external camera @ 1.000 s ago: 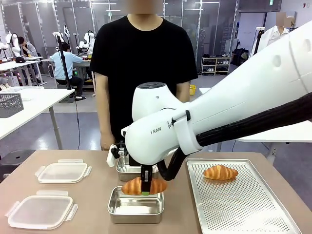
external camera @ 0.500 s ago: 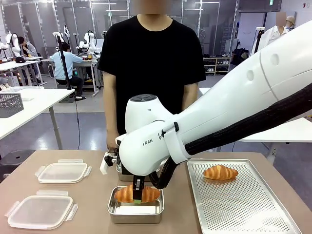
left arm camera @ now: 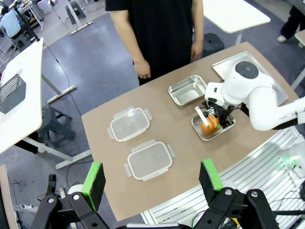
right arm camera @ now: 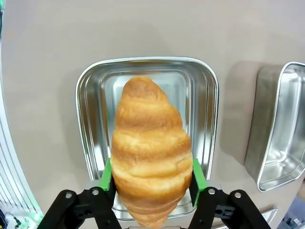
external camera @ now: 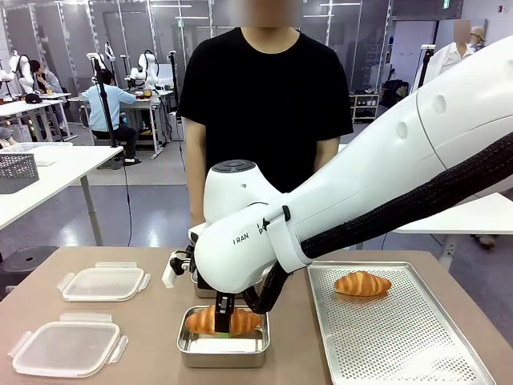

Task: Place the bread into the airtight container.
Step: Pick up a Butter Roll and place it into an empty Airtight Container.

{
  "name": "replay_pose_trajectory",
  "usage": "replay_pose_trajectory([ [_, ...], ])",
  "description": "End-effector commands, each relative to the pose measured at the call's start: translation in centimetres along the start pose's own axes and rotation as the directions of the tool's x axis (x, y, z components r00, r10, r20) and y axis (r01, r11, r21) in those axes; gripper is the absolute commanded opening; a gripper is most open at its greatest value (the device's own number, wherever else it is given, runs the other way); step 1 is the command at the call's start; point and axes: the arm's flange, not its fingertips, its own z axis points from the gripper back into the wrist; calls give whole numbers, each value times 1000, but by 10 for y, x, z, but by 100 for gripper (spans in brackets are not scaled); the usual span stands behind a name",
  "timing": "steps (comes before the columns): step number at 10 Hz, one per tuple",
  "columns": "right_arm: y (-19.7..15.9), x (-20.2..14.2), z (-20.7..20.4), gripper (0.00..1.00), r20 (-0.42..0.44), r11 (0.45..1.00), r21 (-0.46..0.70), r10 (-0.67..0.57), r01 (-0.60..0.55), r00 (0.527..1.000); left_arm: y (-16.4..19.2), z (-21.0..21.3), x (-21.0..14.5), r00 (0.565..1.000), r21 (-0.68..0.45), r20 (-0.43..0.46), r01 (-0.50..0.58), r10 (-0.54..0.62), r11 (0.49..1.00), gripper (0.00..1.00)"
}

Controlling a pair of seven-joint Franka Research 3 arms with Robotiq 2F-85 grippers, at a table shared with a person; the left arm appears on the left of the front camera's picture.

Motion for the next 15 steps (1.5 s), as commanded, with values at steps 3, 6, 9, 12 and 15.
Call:
replay_pose_trajectory([
  [3,1,6,-4,98,-15,999,-27,-24,24,1000,-3,6,-1,1000,2,10,4,-4,1000,100],
  [6,1,2,-2,100,-14,999,-24,-27,27,1000,-3,6,-1,1000,2,10,4,-4,1000,100],
  [9,0,0,-3,100,-8,1000,-3,-1,1,1000,-3,6,-1,1000,2,10,4,-4,1000,100],
  [12,0,0,-3,100,-8,1000,-3,-1,1,1000,-3,6,-1,1000,2,10,4,-4,1000,100],
  [15,0,0,-3,100,-8,1000,-3,-1,1,1000,-3,6,-1,1000,2,10,4,-4,1000,100],
])
